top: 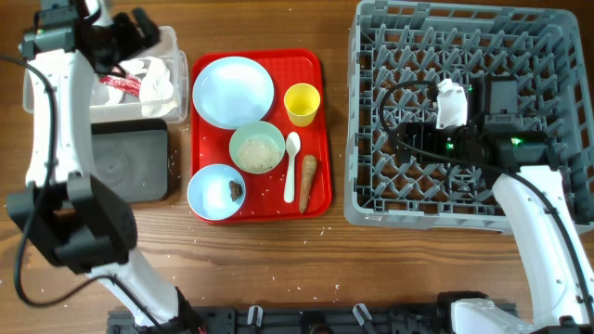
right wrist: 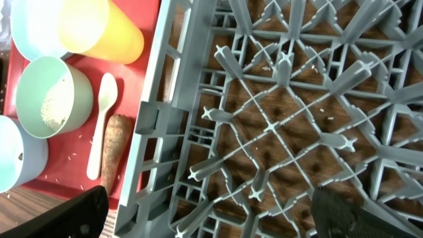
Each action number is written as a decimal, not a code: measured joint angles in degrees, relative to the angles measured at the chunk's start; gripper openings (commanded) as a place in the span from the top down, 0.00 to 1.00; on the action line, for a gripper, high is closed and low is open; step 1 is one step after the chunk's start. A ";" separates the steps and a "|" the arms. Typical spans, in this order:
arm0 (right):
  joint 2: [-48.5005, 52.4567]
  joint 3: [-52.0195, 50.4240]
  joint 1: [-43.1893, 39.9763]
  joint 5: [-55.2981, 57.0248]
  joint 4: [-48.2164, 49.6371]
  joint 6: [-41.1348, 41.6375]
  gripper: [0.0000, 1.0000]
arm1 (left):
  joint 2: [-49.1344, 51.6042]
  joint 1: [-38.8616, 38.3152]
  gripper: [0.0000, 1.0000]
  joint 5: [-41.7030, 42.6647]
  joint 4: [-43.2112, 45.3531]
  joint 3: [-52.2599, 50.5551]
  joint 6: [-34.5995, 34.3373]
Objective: Sort waste into correct bins and load items into the dishwasher rack
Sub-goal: 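Grasp the yellow cup with the left gripper and lift it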
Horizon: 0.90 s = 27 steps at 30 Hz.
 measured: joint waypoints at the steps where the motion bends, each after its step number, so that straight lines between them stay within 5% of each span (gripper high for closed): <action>1: 0.00 0.00 -0.02 0.00 0.15 0.00 0.00 | -1.18 -2.34 0.00 0.79 -2.38 0.02 1.33; 8: 0.00 0.00 -0.02 0.00 1.11 0.00 0.00 | 3.89 -20.46 0.03 2.71 -4.79 0.00 10.08; 12: 0.00 0.00 -0.02 0.00 1.11 0.00 0.00 | 9.53 -28.20 0.14 0.81 -1.92 -0.04 12.15; 22: 0.00 0.00 -0.02 0.00 1.11 0.00 0.00 | 14.99 -30.73 0.67 -1.79 -1.49 -0.09 12.87; 24: 0.00 0.00 0.00 0.00 1.11 0.00 0.00 | 15.54 -30.73 0.92 -1.81 -1.49 -0.09 12.90; 27: 0.00 0.00 -0.02 0.00 1.09 0.00 0.00 | 17.31 -30.73 0.96 -1.77 -1.49 -0.09 12.07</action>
